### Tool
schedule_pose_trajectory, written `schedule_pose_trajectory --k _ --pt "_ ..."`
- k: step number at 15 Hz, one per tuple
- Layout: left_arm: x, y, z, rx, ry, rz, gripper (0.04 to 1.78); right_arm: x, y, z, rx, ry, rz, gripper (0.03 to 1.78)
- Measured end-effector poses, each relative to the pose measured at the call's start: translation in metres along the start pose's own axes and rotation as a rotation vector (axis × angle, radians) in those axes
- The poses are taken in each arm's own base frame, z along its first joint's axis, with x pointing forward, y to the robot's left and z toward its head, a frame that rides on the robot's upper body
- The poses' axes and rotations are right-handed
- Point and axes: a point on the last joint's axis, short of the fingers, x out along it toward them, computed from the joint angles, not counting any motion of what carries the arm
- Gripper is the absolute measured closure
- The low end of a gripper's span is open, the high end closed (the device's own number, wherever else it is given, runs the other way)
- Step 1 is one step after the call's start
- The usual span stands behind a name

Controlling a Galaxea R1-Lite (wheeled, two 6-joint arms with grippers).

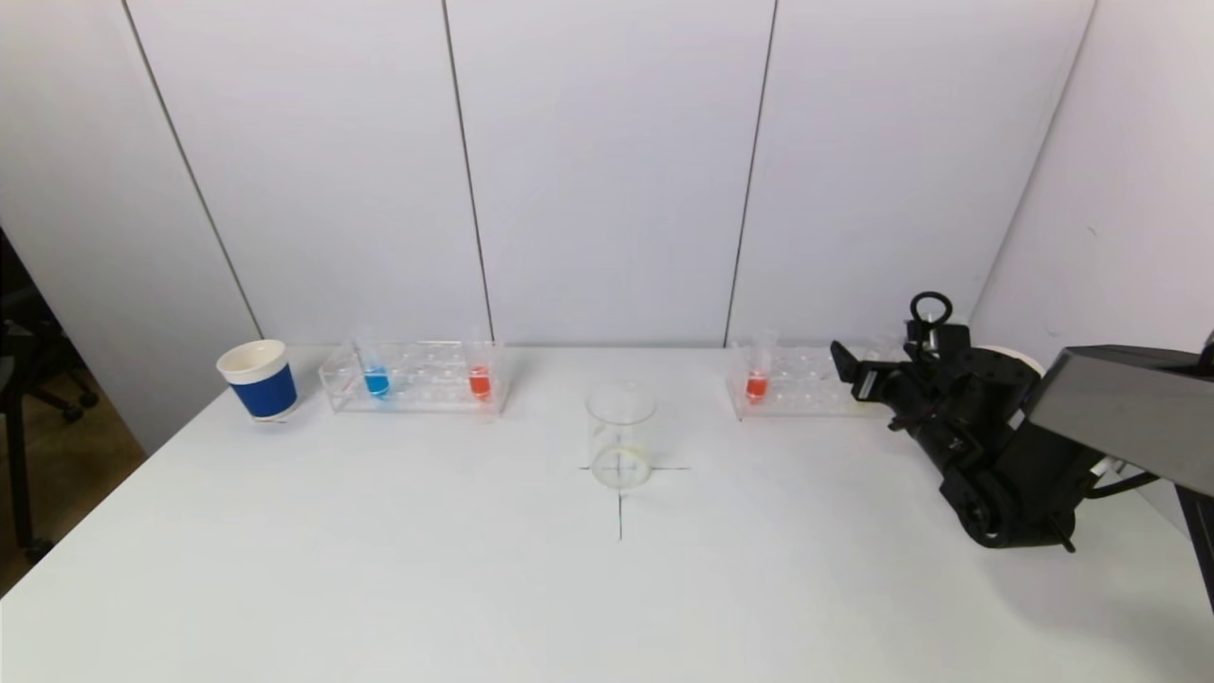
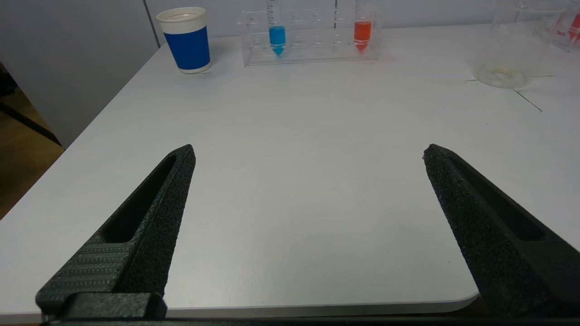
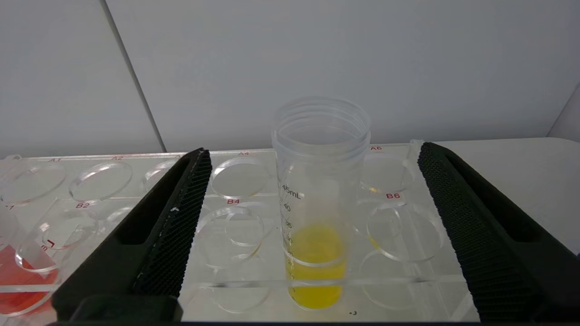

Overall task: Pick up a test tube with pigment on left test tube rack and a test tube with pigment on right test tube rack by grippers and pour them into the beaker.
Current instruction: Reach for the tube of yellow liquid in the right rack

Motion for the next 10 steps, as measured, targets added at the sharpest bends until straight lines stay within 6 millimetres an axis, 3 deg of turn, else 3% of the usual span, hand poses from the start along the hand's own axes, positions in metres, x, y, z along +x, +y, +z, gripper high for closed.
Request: schedule_pose_trajectory --k 3,7,10 --pt "0.0000 0.0000 0.0000 0.000 0.000 0.000 0.06 -0.0001 0.0002 -0.0003 0.000 0.001 0.000 0.55" --pt "0.0000 0.0000 0.0000 0.000 0.000 0.000 0.06 -0.0002 0.0000 -0.0004 -0.001 0.001 -0.001 1.26" --pt "0.0000 0.0000 0.0000 0.000 0.000 0.000 0.06 -0.0002 0.0000 -0.0002 0.000 0.001 0.000 1.33"
